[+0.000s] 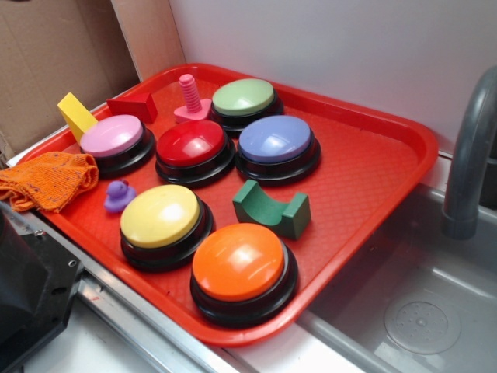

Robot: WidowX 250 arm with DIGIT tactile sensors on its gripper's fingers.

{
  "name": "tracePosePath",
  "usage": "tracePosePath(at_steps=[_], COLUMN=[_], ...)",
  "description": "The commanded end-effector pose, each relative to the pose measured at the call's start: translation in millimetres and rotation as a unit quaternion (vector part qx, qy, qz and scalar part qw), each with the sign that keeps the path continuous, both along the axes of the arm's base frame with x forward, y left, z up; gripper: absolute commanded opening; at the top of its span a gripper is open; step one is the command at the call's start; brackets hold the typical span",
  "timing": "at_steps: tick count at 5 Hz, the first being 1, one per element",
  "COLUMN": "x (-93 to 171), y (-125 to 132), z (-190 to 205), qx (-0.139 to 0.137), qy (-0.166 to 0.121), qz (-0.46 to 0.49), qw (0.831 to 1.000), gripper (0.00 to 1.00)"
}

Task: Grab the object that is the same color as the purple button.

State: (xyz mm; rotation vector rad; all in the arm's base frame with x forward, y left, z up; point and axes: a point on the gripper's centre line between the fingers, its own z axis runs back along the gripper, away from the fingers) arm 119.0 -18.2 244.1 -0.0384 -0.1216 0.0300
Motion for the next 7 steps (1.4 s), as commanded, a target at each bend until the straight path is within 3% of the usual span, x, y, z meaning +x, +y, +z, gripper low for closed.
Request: tracePosePath(at_steps=[1,2,4,6,7], x=[0.0,-3.0,-7.9,-2.0,3.6], y=[0.0,14.2,36.1,53.0,66.1], z=[0.0,-11.4,-56.5,-111.5,-144.7], qx=[0.0,-0.012,0.011,0.035,0.019], qy=[0.0,-0.009,-0.022,-0.016,-0.011], qz=[0.0,0.069,0.217,0.33,0.344], qw=[1.0,0.997,0.976,0.943,0.939], gripper=[1.0,1.0,1.0,1.0,1.0])
